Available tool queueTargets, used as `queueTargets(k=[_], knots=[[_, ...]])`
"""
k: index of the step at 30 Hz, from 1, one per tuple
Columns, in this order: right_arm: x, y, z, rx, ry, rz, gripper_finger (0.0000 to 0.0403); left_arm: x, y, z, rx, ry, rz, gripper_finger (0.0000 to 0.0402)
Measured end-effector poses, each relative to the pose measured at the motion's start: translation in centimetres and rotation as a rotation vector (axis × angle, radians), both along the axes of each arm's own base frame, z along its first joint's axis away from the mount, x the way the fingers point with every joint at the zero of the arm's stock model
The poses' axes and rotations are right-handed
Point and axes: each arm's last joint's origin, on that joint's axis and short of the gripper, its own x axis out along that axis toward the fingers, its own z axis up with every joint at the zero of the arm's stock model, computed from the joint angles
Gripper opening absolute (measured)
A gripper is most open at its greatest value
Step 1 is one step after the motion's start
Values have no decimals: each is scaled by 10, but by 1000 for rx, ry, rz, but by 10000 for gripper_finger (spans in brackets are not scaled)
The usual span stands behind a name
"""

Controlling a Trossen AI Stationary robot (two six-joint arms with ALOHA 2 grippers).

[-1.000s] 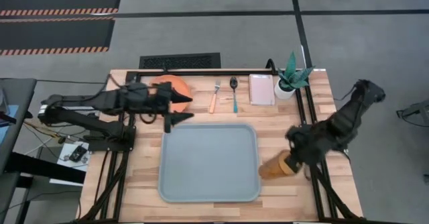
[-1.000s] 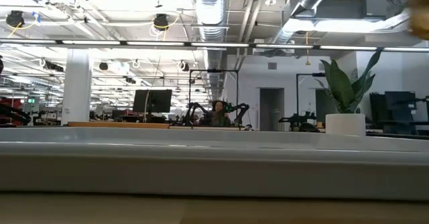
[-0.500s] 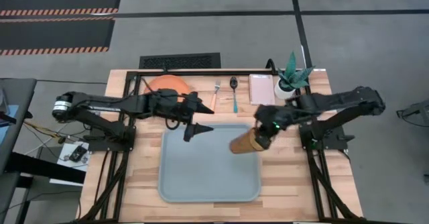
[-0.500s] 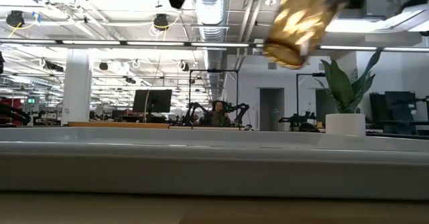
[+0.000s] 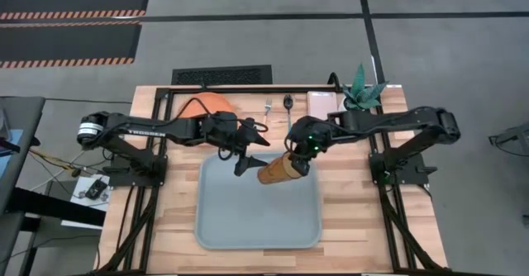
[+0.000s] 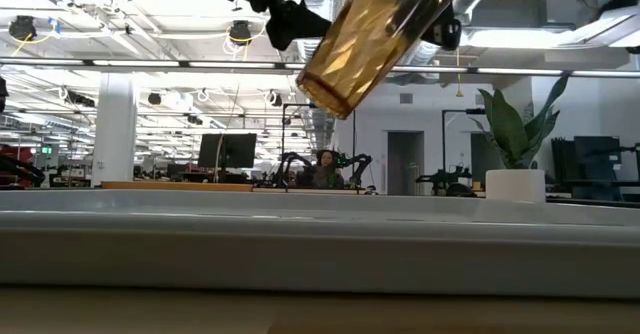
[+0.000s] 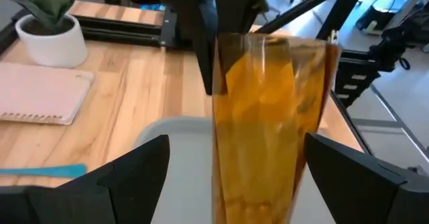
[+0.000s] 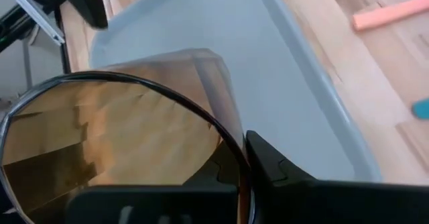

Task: Pick and place plate/cup/fork/spoon on tray
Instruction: Put the brown cup on the gray tray

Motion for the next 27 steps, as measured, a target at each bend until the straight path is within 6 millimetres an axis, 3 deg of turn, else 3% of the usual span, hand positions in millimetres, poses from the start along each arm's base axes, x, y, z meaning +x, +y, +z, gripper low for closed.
queueTargets(k=[13,27], knots=[[9,-4,-1,-26,-53,15,22,1,-5,13,-100,-39,-86,332],[16,-9,0,-38,-118,14,22,10,-14,5,-70,-35,-45,332]])
